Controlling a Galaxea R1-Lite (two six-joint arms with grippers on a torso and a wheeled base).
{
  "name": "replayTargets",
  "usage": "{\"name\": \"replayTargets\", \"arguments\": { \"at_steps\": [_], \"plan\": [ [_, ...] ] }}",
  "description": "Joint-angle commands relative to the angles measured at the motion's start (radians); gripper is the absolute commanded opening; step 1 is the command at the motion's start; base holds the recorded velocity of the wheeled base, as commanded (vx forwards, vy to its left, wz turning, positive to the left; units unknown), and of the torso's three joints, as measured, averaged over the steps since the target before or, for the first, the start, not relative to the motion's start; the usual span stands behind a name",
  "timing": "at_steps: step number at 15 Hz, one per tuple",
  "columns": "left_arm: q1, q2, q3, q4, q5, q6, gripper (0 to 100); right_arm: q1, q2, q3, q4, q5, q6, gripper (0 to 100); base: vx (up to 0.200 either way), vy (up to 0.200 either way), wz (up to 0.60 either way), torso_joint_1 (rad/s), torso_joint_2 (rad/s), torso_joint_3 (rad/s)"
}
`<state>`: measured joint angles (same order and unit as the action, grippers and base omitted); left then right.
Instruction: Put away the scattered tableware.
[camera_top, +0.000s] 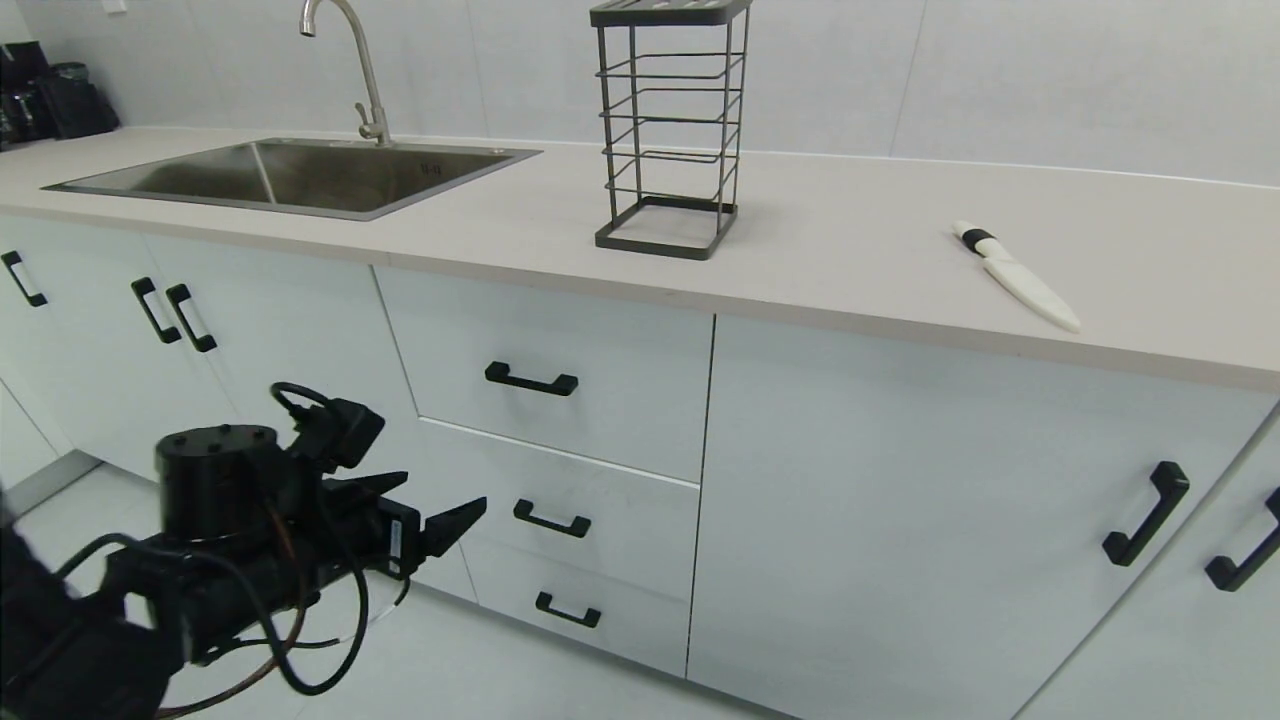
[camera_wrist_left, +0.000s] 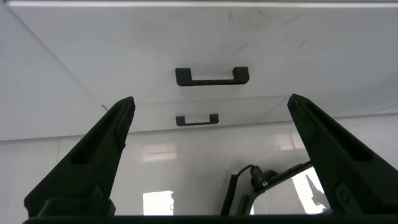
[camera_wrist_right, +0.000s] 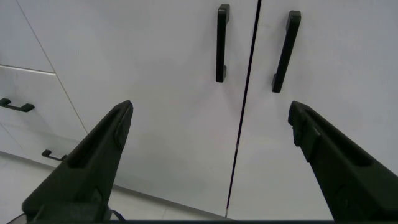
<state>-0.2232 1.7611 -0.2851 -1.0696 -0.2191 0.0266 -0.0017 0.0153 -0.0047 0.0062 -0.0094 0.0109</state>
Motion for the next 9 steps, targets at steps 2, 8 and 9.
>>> {"name": "replayTargets", "arguments": {
  "at_steps": [2,8,9],
  "plan": [
    [0.010,-0.388,0.155,0.016,0.000,0.007,100,0.000,0.002,0.000,0.000,0.000,0.000,100,0.000,0.000,0.00,0.000,0.00,0.000],
    [0.143,-0.667,0.285,0.074,-0.003,0.009,100,0.000,0.002,0.000,0.000,0.000,0.000,100,0.000,0.000,0.00,0.000,0.00,0.000],
    [0.145,-0.733,0.285,0.126,-0.003,0.009,100,0.000,0.002,0.000,0.000,0.000,0.000,100,0.000,0.000,0.00,0.000,0.00,0.000]
  ]
}}
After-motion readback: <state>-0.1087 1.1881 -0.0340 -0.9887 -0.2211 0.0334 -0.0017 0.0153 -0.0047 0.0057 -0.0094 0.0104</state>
